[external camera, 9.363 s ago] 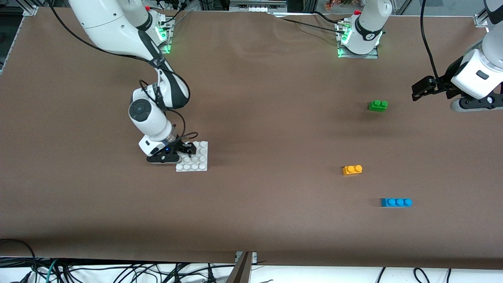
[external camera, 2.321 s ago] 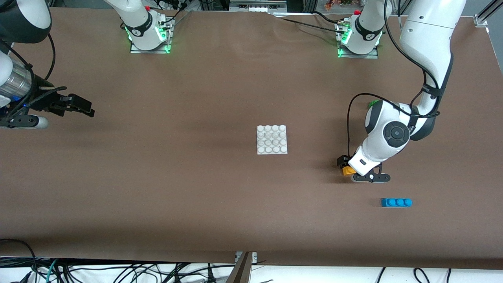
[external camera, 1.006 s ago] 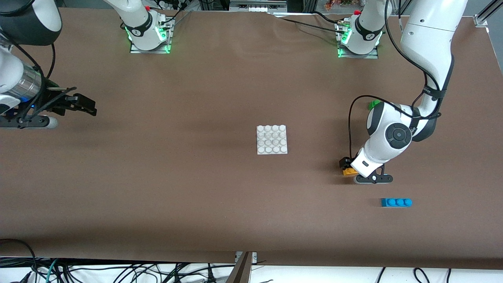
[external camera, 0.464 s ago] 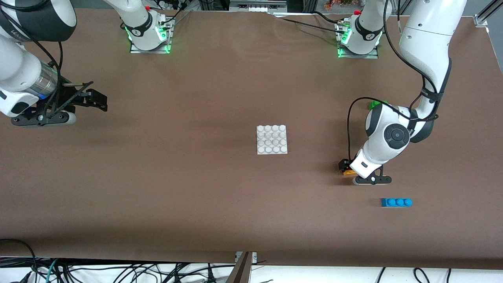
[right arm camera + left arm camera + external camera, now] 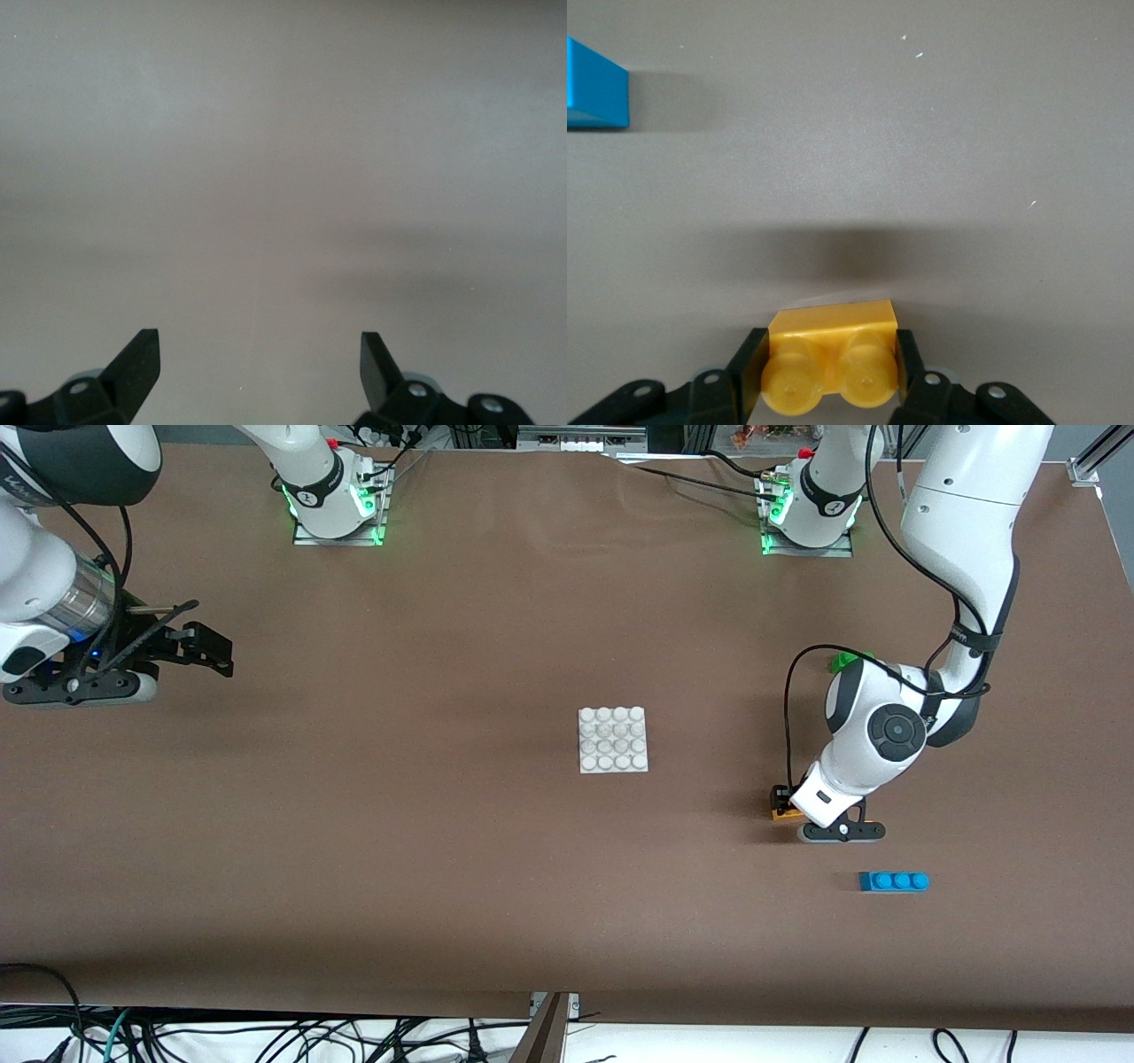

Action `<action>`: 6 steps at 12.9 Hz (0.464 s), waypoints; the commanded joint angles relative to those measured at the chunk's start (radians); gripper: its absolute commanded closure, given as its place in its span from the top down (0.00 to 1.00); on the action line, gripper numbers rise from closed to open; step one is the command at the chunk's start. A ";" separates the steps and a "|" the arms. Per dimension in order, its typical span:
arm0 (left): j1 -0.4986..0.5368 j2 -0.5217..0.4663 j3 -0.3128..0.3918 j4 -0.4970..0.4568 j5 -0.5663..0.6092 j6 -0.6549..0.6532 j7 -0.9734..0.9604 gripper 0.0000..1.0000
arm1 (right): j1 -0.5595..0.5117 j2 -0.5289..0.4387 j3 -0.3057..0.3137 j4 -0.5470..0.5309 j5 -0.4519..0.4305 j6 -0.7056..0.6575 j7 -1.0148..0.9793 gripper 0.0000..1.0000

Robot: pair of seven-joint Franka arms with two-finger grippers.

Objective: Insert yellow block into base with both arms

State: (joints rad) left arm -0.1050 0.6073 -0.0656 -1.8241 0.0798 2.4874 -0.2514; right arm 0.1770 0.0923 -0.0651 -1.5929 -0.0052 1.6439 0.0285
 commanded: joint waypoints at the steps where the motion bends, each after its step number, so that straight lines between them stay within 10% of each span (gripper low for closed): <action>1: 0.002 0.006 0.001 0.014 0.020 -0.001 -0.011 0.36 | 0.001 -0.008 0.004 0.024 -0.019 -0.019 -0.012 1.00; 6: 0.001 -0.046 0.000 0.022 0.014 -0.047 -0.014 0.34 | 0.009 0.000 0.002 0.037 -0.024 -0.019 -0.007 1.00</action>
State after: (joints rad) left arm -0.1047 0.6006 -0.0655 -1.8087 0.0798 2.4843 -0.2514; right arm 0.1821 0.0924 -0.0649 -1.5737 -0.0117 1.6435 0.0276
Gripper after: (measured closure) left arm 0.383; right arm 0.000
